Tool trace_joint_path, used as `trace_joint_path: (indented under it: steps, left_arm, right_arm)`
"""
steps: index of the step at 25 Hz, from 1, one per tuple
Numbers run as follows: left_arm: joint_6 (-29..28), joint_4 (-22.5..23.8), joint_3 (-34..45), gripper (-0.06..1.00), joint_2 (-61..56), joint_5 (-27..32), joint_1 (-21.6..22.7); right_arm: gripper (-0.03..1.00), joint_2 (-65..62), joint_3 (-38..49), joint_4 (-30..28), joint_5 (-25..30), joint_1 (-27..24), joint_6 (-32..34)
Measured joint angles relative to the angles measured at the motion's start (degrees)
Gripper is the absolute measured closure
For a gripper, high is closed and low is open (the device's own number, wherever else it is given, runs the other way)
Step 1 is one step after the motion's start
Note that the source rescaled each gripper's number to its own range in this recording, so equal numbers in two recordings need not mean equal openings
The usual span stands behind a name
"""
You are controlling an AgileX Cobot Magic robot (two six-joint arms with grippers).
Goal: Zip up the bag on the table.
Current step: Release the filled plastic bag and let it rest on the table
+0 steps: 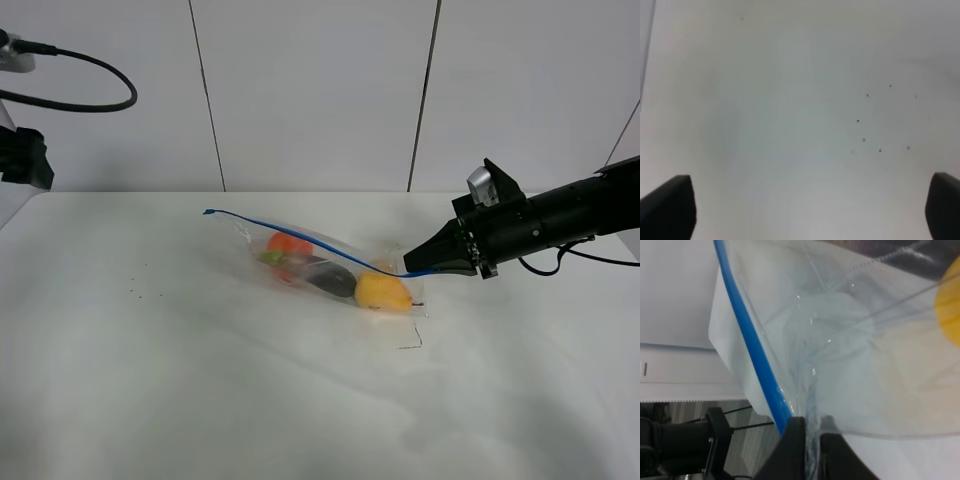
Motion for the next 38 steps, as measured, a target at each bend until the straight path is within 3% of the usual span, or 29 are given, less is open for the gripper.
trace_joint_path:
  steps: [11,19,31,38]
  left_arm:
    - [0.40,-2.88,14.25,-0.05,-14.14,1.84,0.04]
    - [-2.51,-3.15,22.17,-0.05,-29.84,4.67,0.04]
    - [-2.69,-6.25,24.55,-0.05,-49.52,13.84,0.04]
    - [-2.17,-7.07,24.79,-0.05,-58.89,16.12,0.04]
  right_arm:
    - [0.97,0.00,0.00,-0.05,0.00,0.00,-0.19]
    - [0.97,0.00,0.00,-0.24,0.00,0.00,-0.25]
    - [0.97,0.00,0.00,-0.24,0.00,0.00,-0.62]
    - [0.97,0.00,0.00,-0.24,0.00,0.00,-0.62]
